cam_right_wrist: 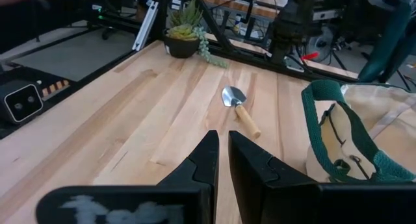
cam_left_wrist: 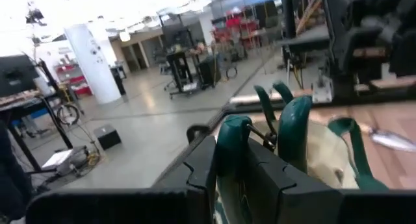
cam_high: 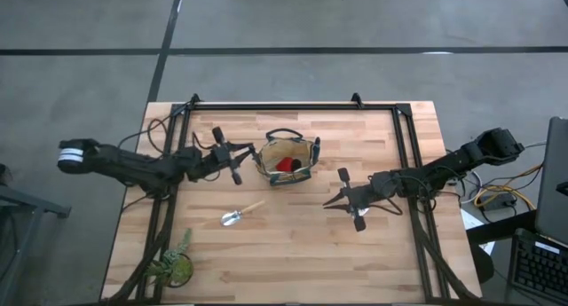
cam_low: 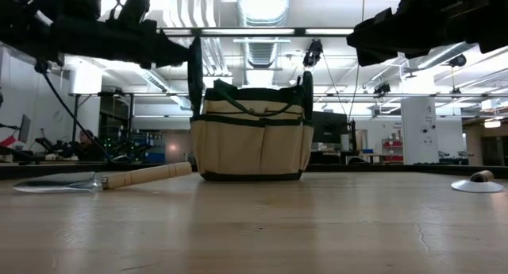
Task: Pick & Place Garden tools in Gardening bag
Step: Put the green shear scissors into the gardening bag
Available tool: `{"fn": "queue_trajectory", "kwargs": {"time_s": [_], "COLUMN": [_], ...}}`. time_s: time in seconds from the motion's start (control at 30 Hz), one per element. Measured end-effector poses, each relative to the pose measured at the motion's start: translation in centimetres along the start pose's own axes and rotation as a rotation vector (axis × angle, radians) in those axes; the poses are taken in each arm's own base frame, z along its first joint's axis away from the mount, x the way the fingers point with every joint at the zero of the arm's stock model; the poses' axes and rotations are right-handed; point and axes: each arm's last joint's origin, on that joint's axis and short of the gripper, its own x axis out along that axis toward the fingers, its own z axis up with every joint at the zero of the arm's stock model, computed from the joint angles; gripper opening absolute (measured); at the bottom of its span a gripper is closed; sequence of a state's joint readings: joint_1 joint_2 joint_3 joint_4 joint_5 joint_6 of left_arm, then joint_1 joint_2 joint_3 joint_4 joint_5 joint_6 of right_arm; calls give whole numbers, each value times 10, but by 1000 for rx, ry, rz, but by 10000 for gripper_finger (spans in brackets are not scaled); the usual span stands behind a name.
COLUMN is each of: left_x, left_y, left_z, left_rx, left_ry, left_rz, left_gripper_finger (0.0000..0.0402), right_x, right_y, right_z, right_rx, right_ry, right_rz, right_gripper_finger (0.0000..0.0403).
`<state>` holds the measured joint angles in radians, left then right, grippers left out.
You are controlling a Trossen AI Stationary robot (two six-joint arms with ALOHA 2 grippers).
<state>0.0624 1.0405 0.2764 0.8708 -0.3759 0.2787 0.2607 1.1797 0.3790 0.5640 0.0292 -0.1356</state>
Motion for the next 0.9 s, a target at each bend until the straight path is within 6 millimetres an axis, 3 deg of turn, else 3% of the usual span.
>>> {"fn": "queue_trajectory", "kwargs": {"time_s": [0.6,0.9], "left_x": [16,26], "left_y": [-12,-15], "left_z": [-23,-24], "left_rx": [-4,-24], "left_ry": [95,113], "left_rz": [-33,-15], "left_gripper_finger": [62,62], "right_x": [0,0], "right_y": [0,0], "right_z": [0,1], "right_rx": [1,3], "right_ry": [-3,-5], "right_rz": [0,0], "right_gripper_finger": [28,28]}}
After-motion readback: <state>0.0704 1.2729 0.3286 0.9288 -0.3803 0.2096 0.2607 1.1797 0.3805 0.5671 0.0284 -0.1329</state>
